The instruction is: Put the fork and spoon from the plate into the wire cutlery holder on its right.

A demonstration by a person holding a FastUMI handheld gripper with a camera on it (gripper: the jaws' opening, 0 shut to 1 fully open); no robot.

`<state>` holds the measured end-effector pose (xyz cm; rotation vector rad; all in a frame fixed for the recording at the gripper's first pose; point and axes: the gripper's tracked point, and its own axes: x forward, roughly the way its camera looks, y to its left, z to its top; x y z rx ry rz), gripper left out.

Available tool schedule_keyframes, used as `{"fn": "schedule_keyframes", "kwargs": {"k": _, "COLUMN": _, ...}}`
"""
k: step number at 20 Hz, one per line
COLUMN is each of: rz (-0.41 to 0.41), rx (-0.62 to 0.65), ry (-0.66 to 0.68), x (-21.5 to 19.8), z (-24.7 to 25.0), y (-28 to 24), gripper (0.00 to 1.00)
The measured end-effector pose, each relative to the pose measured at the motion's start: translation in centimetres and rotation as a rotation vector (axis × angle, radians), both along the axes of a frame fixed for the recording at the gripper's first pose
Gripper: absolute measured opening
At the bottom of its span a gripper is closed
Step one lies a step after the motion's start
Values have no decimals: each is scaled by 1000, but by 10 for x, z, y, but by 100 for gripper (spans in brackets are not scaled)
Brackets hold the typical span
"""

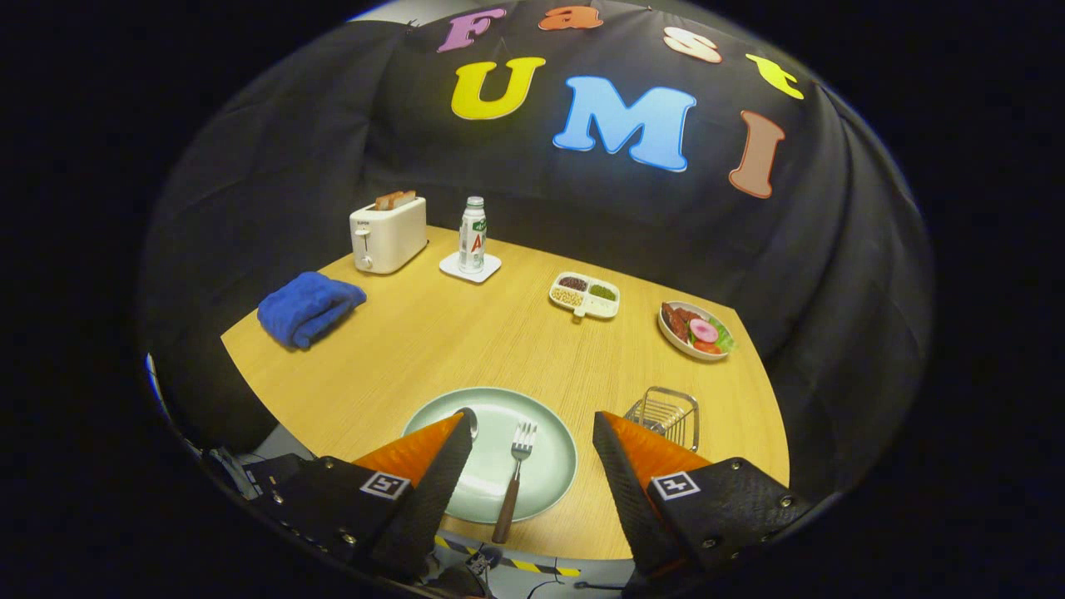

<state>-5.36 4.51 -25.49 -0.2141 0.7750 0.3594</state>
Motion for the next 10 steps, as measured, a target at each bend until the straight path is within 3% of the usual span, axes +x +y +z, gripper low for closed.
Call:
{"fn": "schedule_keyframes", "kwargs": {"k": 2, "rz": 25, "rx": -32, "ry": 70, "x": -10, "z": -21, "y": -1, "gripper": 88}}
{"fn": "schedule_keyframes", "kwargs": {"k": 6, "rz": 66, "rx": -71, "ry": 240, "x": -34, "z": -59, "y": 0, "gripper": 74}}
{"fn": "schedule_keyframes", "kwargs": {"k": 10, "rz": 77, "rx": -114, "ry": 333, "x": -41, "z": -84, "y": -3, "gripper": 74}}
